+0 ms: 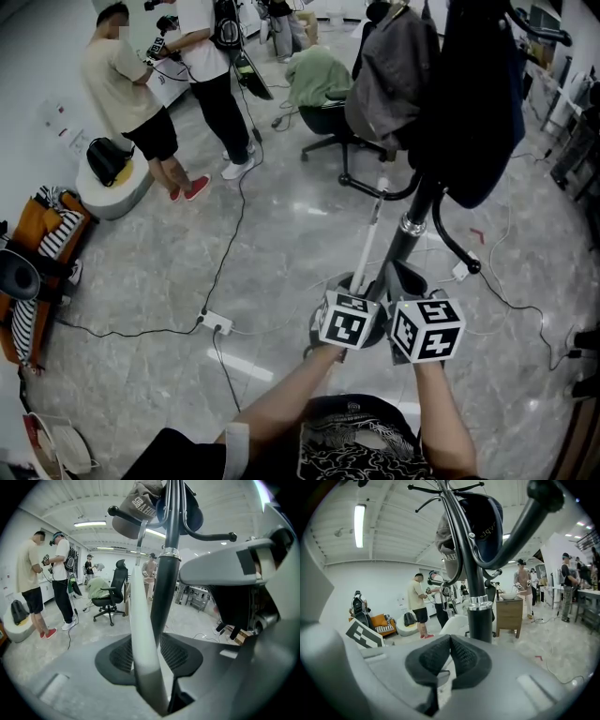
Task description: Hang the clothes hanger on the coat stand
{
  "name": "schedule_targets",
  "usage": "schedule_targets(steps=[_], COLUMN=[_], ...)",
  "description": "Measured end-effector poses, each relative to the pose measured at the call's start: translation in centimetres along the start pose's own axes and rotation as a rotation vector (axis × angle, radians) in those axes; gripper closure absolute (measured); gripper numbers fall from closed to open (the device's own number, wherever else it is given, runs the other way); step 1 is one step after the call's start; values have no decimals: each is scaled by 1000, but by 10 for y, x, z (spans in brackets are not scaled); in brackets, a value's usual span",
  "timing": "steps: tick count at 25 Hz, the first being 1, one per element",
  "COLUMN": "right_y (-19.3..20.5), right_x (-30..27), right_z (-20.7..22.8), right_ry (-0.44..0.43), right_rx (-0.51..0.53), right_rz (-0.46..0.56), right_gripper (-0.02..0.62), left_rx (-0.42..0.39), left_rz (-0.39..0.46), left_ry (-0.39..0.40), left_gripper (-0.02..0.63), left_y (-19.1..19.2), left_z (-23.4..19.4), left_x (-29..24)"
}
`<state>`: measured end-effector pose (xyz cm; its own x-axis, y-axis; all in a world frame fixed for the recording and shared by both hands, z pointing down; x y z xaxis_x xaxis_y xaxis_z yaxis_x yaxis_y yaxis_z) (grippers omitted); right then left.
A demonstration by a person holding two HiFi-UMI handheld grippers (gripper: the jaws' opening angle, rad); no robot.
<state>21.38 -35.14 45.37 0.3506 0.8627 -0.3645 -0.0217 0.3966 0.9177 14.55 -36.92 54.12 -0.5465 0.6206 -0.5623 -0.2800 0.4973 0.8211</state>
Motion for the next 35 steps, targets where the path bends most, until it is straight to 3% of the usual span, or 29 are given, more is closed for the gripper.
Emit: schedule_targets(steps=[10, 20, 30, 35], right_y=[4, 6, 6, 5], right_x=[13, 32, 52, 64], right_z=[-12, -23, -36, -49], right_ry=[24, 63, 88, 97], right_rx=[-27, -48, -59, -61], right_rz=[12, 16, 19, 37], right_gripper=[595, 595, 595, 595], left_rx=[-48, -71, -70, -44], left_rz=[16, 42, 124, 154], left_ry=[20, 68, 81, 129], left_gripper=[416, 411, 413, 414], left_y=[-1, -8, -27, -28], left_z=[3, 9, 12, 18], left_x=[20, 45, 80, 101])
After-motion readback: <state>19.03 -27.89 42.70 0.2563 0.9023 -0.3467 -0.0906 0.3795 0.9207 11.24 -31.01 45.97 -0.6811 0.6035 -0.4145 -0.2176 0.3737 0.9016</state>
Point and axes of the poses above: the fingertips, and each gripper's own axes: x backward along the fingers, z to its right, y out of its underside, the point moved 4 cm from there along x, backward along the fingers, and after that the axes turned 1 degree about -z, right-handed, at the moved point
